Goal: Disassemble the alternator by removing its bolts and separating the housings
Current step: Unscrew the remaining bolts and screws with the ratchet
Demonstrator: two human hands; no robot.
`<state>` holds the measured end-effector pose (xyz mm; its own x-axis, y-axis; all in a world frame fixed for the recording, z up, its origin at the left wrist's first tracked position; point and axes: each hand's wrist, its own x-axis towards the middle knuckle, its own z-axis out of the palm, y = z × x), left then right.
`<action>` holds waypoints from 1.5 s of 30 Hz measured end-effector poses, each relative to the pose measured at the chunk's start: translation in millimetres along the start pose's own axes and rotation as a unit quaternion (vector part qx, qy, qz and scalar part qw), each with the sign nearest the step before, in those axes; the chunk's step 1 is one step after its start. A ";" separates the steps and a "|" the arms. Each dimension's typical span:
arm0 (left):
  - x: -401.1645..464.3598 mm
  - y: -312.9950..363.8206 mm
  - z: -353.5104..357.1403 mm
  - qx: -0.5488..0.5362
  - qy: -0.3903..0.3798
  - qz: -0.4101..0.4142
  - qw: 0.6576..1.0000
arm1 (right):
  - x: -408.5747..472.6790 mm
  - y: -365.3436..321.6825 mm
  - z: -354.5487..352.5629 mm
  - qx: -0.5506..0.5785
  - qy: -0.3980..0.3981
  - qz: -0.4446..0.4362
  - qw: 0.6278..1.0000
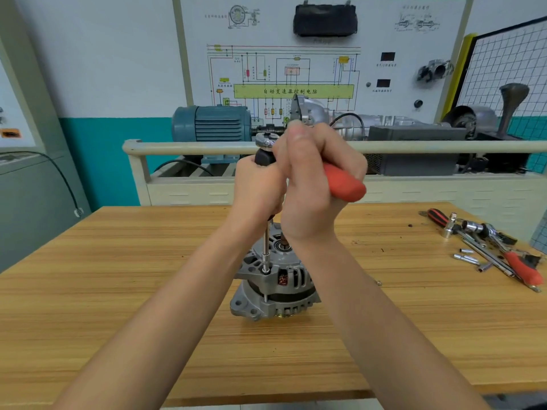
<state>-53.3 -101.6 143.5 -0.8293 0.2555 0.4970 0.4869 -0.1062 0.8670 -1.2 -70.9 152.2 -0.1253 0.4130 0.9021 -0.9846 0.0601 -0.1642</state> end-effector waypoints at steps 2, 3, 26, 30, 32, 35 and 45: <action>0.2 -0.4 -5.3 -0.057 -0.018 -0.028 0.998 | 5.7 0.1 -3.2 0.042 0.000 0.032 0.999; 0.7 -0.2 -9.1 -0.082 -0.044 -0.042 0.995 | 11.4 0.9 -6.8 0.087 0.000 0.061 0.994; 0.7 -0.6 -4.7 0.017 0.001 -0.007 1.000 | 0.5 0.9 3.2 -0.005 -0.013 0.002 1.000; 3.1 -3.4 -15.0 -0.087 -0.053 -0.028 0.994 | 15.9 3.1 -7.0 0.122 0.005 0.091 0.988; 7.5 -5.8 -23.7 -0.140 -0.140 -0.047 0.979 | 27.6 5.6 -17.7 0.215 0.019 0.170 0.962; 12.8 -6.8 -34.4 -0.181 -0.272 -0.070 0.943 | 40.2 15.2 -32.7 0.365 0.097 0.302 0.875; 10.5 -4.5 -15.4 -0.119 -0.140 -0.080 0.980 | 29.8 8.0 -22.4 0.269 0.017 0.211 0.940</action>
<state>-68.4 -113.2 145.4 -0.7655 0.5373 0.3539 0.2517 -0.2561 0.9333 -10.0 -37.8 168.9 -0.5236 0.3255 0.7873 -0.7681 -0.5801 -0.2710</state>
